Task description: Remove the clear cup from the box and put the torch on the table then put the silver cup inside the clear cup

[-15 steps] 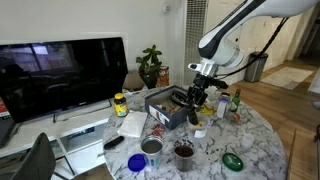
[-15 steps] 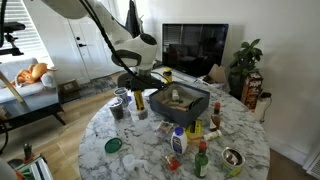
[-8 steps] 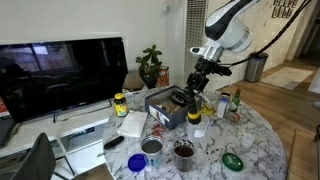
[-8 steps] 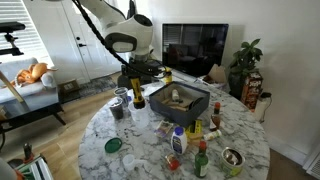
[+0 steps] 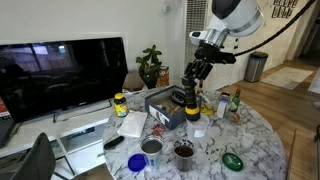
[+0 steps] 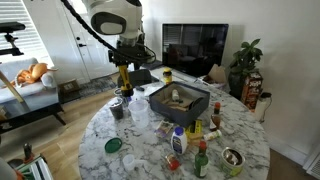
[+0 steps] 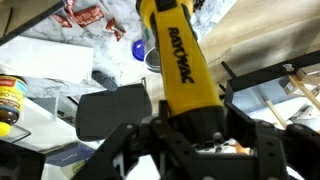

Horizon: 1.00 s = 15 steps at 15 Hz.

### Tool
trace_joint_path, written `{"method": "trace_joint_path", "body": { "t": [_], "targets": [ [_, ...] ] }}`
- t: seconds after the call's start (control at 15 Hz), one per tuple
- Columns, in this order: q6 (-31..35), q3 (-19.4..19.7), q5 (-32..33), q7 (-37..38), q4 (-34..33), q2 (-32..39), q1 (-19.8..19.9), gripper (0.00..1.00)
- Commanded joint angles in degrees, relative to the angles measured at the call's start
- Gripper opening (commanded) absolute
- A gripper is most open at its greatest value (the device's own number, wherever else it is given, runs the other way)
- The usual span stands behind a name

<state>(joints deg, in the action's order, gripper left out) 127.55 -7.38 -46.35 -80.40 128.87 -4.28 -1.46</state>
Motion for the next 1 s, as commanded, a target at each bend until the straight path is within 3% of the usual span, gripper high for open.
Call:
{"method": "trace_joint_path", "body": {
  "t": [0.0,0.27,0.33,0.4,0.6,0.67,0.93],
  "targets": [
    [-1.5,0.6,-2.0,-0.5,-1.4,1.9,-3.0,0.33],
    [0.7,0.7,-10.3,-5.4,-3.0,6.8,-3.9,0.33],
    [0.4,0.4,-5.5,-2.2,-0.8,4.4,-3.9,0.33],
    [0.4,0.4,-6.0,-2.7,-1.1,5.4,-3.8,0.58],
    [0.4,0.4,-5.8,-2.7,-1.2,5.9,-3.7,0.58],
    [0.4,0.4,-5.8,-2.7,-1.2,5.9,-3.7,0.33],
    [4.8,0.1,-8.8,-8.6,-2.7,9.7,-3.7,0.33]
  ]
}}
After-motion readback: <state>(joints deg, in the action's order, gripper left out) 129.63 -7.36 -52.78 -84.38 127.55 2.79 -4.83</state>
